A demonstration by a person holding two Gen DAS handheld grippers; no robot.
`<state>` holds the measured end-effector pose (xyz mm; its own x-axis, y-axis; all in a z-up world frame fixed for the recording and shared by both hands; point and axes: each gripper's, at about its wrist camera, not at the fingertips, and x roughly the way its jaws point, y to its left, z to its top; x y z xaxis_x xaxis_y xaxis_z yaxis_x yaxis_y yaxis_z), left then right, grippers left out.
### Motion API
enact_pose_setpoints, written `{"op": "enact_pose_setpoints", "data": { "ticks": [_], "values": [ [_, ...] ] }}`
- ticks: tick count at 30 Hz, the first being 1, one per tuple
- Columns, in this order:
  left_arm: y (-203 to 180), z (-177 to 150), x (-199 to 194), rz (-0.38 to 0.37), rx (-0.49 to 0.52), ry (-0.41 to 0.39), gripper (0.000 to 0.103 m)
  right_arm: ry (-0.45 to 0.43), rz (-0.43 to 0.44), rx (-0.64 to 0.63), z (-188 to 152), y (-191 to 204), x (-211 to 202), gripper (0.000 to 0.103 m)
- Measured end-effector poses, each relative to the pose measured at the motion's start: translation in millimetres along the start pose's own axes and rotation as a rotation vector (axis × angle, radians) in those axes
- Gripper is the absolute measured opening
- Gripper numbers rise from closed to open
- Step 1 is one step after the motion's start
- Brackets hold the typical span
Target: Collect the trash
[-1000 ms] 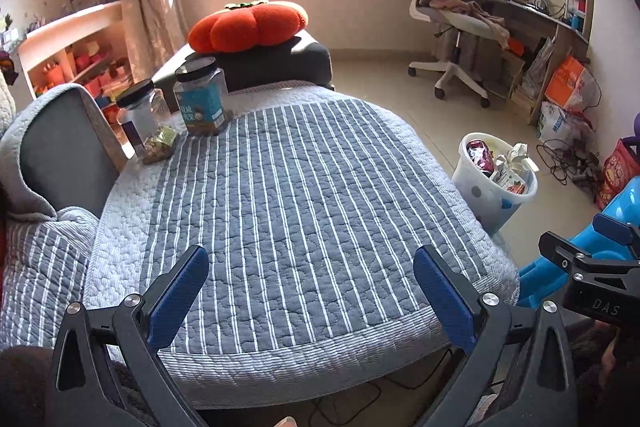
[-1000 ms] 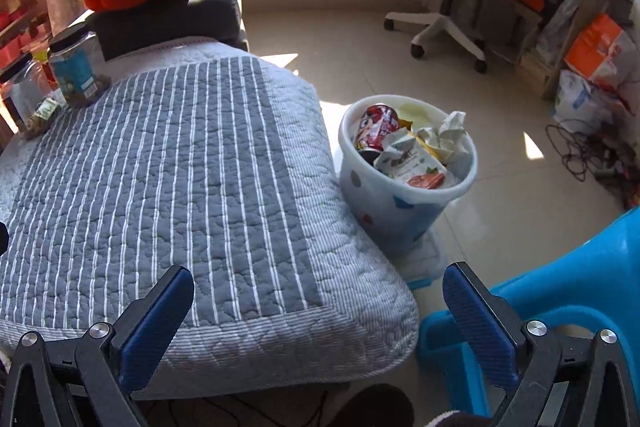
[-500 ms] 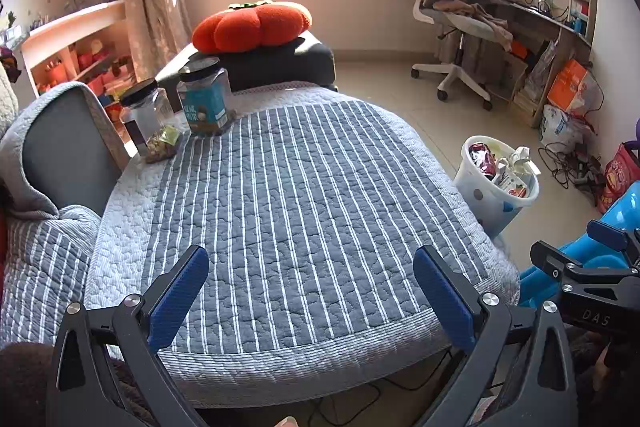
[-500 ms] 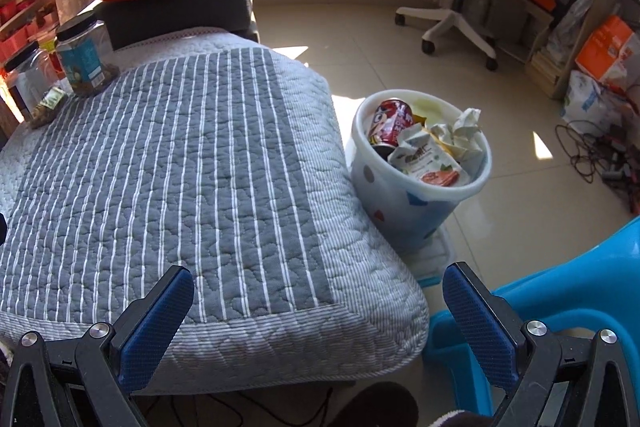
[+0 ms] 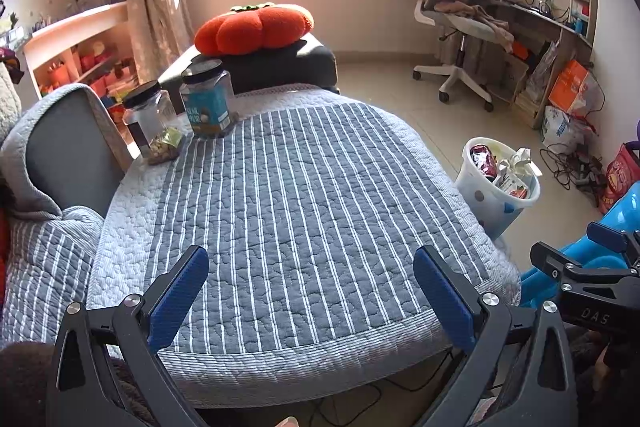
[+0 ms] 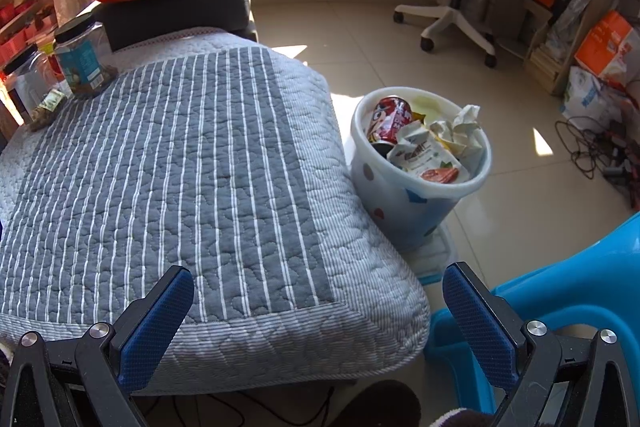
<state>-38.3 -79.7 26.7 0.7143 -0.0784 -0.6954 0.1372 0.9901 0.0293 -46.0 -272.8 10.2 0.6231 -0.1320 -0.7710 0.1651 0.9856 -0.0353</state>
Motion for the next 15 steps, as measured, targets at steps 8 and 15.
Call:
{"op": "enact_pose_setpoints", "data": {
  "ticks": [8,15],
  "values": [
    [-1.0,0.3,-0.8,-0.001,0.000,0.002,0.103,0.000,0.000,0.000,-0.1,-0.1,0.2,0.102],
    [-0.9,0.9,-0.7,-0.003,0.000,0.005,0.103,0.001,0.000,0.000,-0.1,0.0,0.1,0.102]
  ]
}}
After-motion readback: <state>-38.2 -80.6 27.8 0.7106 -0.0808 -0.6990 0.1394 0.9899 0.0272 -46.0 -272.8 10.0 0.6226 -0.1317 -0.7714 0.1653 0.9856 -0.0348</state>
